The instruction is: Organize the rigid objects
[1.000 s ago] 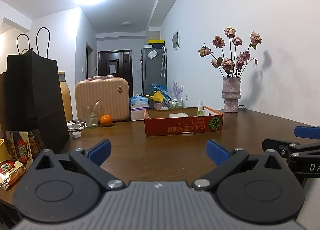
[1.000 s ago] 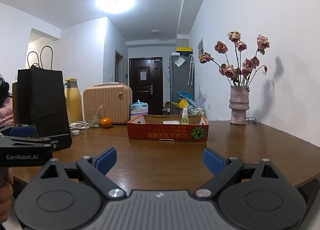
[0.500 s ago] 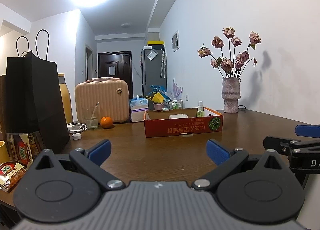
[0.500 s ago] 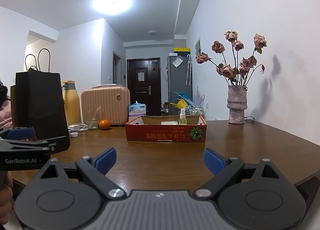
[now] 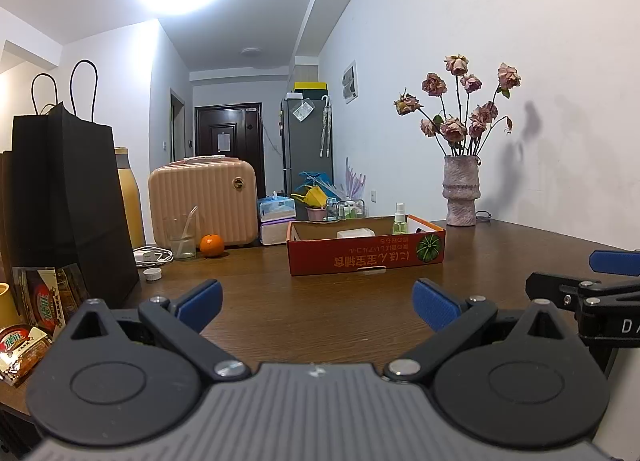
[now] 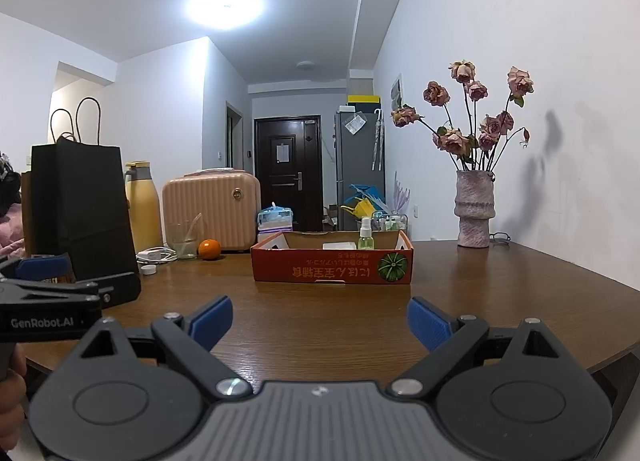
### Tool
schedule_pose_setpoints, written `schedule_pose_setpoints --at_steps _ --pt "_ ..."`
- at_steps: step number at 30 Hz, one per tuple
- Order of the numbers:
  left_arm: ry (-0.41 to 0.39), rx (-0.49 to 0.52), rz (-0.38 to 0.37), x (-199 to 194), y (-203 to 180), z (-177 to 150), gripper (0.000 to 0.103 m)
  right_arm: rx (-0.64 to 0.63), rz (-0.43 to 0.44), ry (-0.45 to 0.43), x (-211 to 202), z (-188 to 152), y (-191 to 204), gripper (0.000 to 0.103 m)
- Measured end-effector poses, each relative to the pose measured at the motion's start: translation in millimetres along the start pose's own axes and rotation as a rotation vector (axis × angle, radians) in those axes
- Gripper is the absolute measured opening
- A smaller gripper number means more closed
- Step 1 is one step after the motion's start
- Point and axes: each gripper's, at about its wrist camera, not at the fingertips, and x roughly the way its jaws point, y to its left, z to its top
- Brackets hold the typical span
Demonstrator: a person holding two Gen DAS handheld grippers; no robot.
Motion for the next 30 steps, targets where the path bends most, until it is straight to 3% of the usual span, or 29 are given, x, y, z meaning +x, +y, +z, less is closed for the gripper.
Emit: schedule_pose_setpoints --at_steps 7,11,30 --pt "0.001 0.0 0.0 0.1 -0.2 0.1 0.103 -0.001 -0.003 0.003 0.2 -0.4 0.3 0.095" --pt "0.0 0.0 0.0 0.2 -0.3 0.0 0.103 0.001 0.002 0.002 0.6 -0.6 0.2 0.101" --pt "0.0 0.004 -0.003 0.2 -0.2 0.1 0.103 0.006 -0.01 -0.005 -0.5 -2.4 -0.5 0.101"
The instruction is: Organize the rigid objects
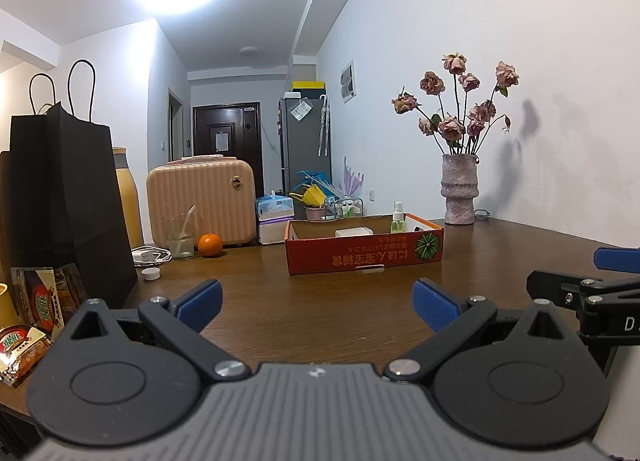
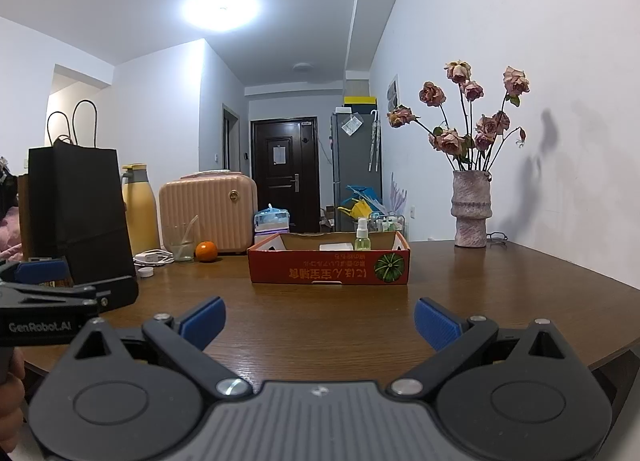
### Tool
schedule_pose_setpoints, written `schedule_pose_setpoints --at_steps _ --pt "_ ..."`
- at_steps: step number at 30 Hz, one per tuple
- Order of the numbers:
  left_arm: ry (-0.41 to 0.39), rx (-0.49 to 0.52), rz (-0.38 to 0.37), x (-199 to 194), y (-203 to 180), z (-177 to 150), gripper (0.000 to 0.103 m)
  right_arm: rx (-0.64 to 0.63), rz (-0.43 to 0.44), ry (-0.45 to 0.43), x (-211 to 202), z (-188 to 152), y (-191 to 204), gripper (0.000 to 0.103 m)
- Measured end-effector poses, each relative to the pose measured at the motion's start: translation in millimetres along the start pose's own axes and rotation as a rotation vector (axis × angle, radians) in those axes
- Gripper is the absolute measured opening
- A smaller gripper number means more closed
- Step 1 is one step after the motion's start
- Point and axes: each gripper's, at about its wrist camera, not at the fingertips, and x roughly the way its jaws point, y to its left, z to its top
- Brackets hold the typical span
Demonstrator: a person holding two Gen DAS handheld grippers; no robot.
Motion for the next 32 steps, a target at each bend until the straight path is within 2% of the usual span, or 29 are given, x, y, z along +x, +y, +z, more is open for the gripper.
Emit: schedule_pose_setpoints --at_steps 28,32 --pt "0.019 0.004 -0.026 1.9 0.8 -1.8 0.103 0.007 -0.008 0.007 2.8 0.2 -0.4 0.101" --pt "0.032 -0.003 -0.05 4.6 3.2 -3.7 0.103 0.008 -0.01 0.013 3.5 -2.9 0.0 0.101"
